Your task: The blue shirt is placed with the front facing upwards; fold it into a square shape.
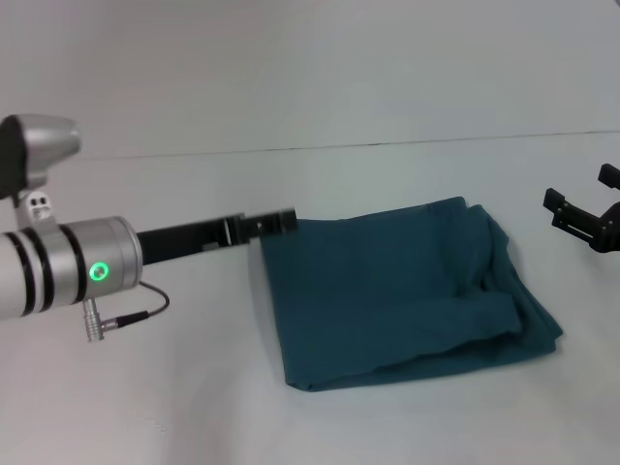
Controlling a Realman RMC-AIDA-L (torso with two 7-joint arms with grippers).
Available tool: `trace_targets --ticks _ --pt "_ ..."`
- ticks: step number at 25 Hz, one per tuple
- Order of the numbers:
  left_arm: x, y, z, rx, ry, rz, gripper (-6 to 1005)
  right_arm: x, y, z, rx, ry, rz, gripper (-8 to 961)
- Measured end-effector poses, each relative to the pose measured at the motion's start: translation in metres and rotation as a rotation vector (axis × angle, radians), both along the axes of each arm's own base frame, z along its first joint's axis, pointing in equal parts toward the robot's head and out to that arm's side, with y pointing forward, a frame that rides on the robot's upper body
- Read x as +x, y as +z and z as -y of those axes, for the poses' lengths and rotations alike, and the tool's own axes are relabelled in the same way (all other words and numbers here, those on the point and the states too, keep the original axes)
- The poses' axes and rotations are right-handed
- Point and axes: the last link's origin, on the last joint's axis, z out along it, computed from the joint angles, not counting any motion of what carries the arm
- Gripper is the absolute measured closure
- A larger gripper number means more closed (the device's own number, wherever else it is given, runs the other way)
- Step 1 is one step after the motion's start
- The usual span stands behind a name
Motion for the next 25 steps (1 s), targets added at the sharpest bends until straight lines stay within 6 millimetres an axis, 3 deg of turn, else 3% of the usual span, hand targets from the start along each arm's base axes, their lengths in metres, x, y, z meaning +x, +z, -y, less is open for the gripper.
trace_targets --ticks 4,11,18,25 --pt "-0.001 -0.004 -0.003 -0.135 0.086 -0.053 151 -0.001 0.0 -0.002 0.001 0.005 0.004 15" --pt "-0.007 0.006 -0.008 -0.188 0.164 -0.019 156 -0.002 -0.002 -0.002 0.001 0.016 0.023 6" --pt "-0.011 -0.016 -0.006 -0.274 0.2 -0.065 156 -0.005 -0.003 -0.005 0.002 0.028 0.027 6" --pt "-0.008 -0.025 -0.007 -0.28 0.206 -0.079 155 -0.008 -0.003 -0.007 0.002 0.034 0.026 5"
